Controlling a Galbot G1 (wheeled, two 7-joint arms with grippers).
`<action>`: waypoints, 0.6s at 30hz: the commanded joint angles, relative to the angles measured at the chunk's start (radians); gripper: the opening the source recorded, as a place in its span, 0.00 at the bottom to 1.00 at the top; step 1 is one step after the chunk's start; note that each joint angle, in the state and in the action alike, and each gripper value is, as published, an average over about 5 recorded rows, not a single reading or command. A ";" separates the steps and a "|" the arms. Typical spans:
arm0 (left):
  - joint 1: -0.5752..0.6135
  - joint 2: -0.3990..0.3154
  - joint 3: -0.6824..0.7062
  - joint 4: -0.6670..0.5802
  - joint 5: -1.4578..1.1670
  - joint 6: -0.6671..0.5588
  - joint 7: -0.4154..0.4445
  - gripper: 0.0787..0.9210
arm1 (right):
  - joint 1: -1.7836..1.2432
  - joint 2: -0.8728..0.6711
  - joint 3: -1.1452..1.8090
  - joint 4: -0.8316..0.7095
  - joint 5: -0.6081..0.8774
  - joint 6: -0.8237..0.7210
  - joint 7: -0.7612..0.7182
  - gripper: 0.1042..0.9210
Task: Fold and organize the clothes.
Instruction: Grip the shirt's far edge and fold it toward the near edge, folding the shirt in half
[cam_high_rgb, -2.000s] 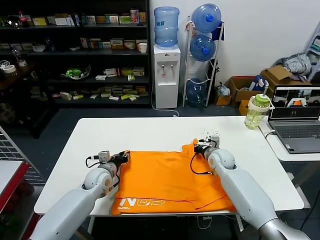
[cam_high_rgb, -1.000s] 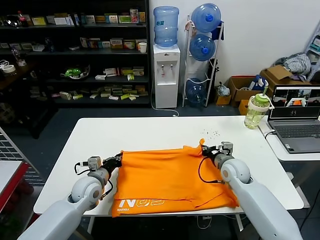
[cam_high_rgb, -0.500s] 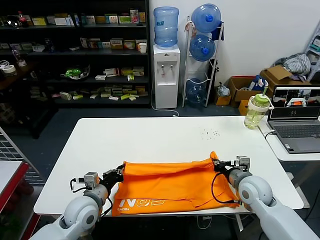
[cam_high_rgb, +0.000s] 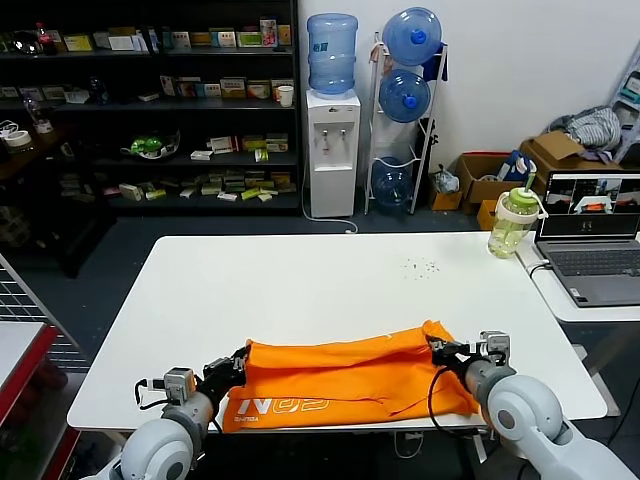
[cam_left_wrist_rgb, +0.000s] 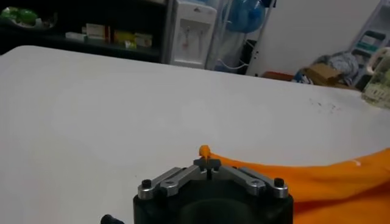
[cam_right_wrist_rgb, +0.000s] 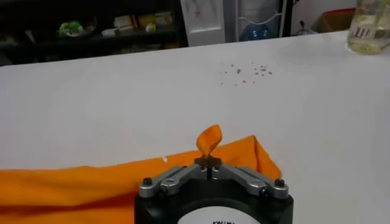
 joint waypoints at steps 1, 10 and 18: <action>0.031 -0.001 -0.004 -0.017 0.015 -0.009 -0.002 0.02 | -0.037 -0.014 0.012 0.046 0.011 -0.008 0.022 0.02; 0.053 0.015 -0.017 -0.028 0.019 0.019 -0.017 0.07 | -0.056 -0.026 0.027 0.059 0.000 -0.026 0.023 0.14; 0.121 0.034 -0.026 -0.045 0.016 0.039 -0.029 0.34 | -0.070 -0.027 0.052 0.053 -0.010 -0.022 0.028 0.42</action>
